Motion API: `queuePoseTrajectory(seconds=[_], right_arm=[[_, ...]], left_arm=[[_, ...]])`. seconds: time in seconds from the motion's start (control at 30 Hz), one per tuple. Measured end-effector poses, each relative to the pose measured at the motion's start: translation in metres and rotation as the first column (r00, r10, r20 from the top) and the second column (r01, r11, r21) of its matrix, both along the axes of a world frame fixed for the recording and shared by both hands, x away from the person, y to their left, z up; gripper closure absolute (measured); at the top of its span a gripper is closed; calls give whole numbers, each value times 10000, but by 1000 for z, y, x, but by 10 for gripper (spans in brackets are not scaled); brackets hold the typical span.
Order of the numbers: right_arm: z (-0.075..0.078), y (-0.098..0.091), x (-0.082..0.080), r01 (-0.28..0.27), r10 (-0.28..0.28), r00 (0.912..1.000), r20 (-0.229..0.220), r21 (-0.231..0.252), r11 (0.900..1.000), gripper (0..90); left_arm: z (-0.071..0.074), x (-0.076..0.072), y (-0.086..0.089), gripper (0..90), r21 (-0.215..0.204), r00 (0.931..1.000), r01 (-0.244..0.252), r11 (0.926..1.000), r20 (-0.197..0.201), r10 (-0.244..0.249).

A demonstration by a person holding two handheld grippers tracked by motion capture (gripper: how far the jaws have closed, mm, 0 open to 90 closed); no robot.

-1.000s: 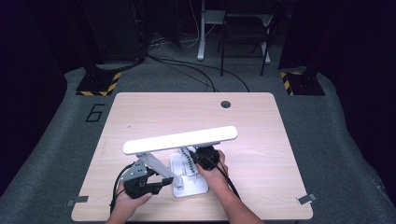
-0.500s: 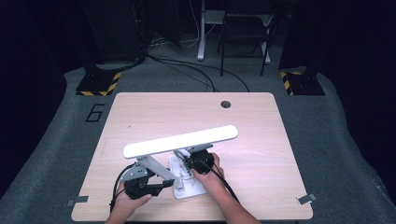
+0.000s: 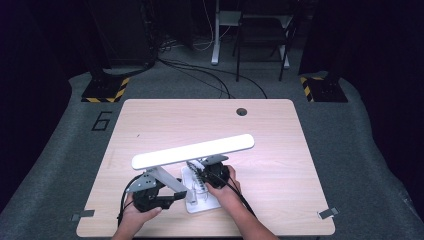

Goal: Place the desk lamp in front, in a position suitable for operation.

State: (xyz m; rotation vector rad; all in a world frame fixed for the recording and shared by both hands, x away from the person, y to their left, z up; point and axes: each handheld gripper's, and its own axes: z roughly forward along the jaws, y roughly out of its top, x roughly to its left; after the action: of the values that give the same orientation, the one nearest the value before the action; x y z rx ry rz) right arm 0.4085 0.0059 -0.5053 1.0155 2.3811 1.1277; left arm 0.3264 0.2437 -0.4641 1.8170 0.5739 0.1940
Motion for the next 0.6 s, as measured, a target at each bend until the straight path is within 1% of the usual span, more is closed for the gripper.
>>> queuePoseTrajectory(seconds=[0.03,0.1,0.13,0.17,0.2,0.27,0.3,0.33,0.4,0.47,0.5,0.57,0.6], right_arm=[[0,-1,1,-103,103,9999,109,-28,9999,717],[0,0,0,25,-24,10000,-58,87,10000,717],[-1,-1,0,-21,21,10000,-5,68,10000,717],[-1,-1,1,-58,58,10000,60,40,10000,716],[-1,-1,1,-68,68,10000,48,31,10000,716],[-1,-1,0,12,-12,10000,-34,100,9999,715],[-1,-1,0,31,-31,10000,-5,98,9999,714],[-1,-1,1,-74,73,9999,102,48,10000,714],[-1,-2,1,-61,61,10000,68,89,9999,713],[-2,-2,1,-63,62,10000,22,119,9999,712],[-2,-2,1,-77,76,10000,51,112,9999,712],[-2,-2,1,-79,78,10000,50,106,9999,711],[-2,-2,1,-83,83,10000,28,106,9999,711]], left_arm=[[2,0,1,473,-39,10000,-39,10000,32,39],[5,0,2,473,-151,10000,-7,9999,93,9],[6,-1,3,476,-106,9999,-9,9999,154,11],[6,-1,2,480,-119,9999,13,9999,117,-12],[7,0,3,482,-118,9999,99,9999,73,-98],[8,0,3,477,-168,9999,87,9998,63,-86],[8,1,3,477,-334,9998,216,9992,2,-217],[9,1,4,471,-355,9997,239,9991,-6,-239],[11,1,4,474,-304,9997,223,9993,21,-223],[12,1,5,496,-248,9997,237,9994,94,-235],[13,1,4,499,-133,9999,149,9998,48,-148],[14,0,4,503,-34,9998,174,9998,73,-174],[14,0,3,506,45,9999,91,9999,142,-92]])
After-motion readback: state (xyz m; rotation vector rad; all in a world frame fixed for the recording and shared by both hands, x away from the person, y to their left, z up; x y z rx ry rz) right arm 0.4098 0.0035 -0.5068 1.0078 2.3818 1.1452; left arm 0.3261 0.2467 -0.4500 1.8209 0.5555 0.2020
